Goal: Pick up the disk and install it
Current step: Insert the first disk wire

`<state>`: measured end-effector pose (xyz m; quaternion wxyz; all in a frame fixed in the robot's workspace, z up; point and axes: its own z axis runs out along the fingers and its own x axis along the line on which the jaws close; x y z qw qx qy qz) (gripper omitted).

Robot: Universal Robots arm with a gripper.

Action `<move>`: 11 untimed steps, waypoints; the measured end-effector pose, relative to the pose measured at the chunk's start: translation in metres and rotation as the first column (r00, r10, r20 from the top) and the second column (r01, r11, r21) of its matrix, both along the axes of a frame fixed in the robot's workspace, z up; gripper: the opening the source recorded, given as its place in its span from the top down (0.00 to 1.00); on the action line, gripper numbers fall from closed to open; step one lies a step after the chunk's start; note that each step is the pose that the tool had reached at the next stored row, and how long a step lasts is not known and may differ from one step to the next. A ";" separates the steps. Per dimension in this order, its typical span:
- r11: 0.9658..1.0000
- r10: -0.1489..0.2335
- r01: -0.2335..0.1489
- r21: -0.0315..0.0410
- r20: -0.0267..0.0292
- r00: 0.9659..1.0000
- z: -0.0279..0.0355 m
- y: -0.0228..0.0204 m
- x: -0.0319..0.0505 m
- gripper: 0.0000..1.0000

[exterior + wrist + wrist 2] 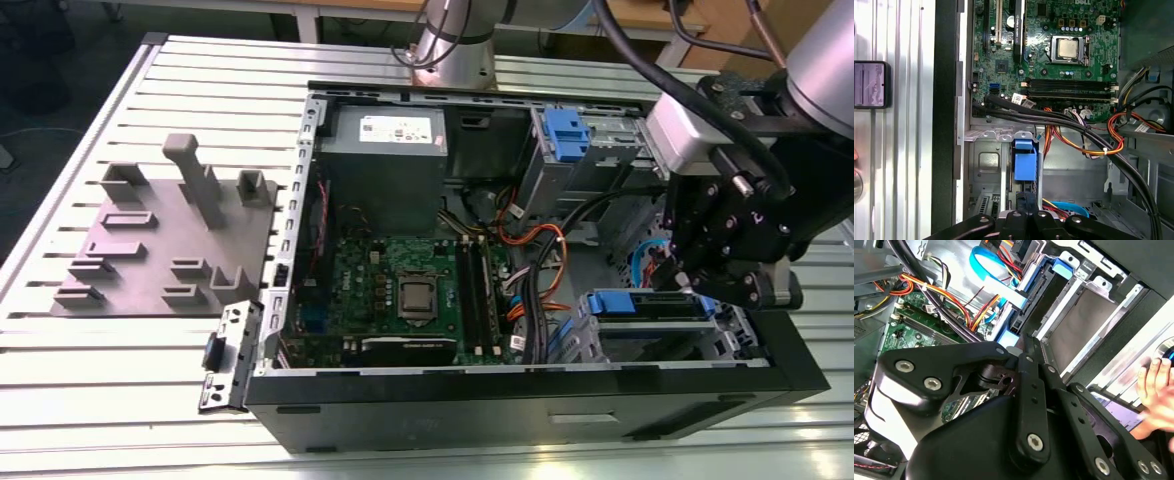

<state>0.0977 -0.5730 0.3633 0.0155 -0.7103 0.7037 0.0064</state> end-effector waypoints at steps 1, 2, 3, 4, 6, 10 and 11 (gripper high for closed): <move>1.000 0.000 0.000 0.000 0.000 1.000 0.0000 0.0000 0.0004 0.89; 1.000 0.000 0.000 0.000 0.000 1.000 0.0000 0.0000 0.0005 0.89; 1.000 0.000 0.000 0.000 0.000 1.000 0.0000 0.0000 0.0007 0.89; 1.000 0.000 0.000 0.000 0.000 1.000 0.0000 0.0000 0.0009 0.89; 1.000 0.000 0.000 0.000 0.000 1.000 0.0000 0.0000 0.0012 0.89; 1.000 0.000 0.000 0.000 0.000 1.000 0.0000 0.0000 0.0022 0.89; 1.000 0.000 0.000 0.000 0.000 1.000 0.0000 0.0000 0.0024 0.89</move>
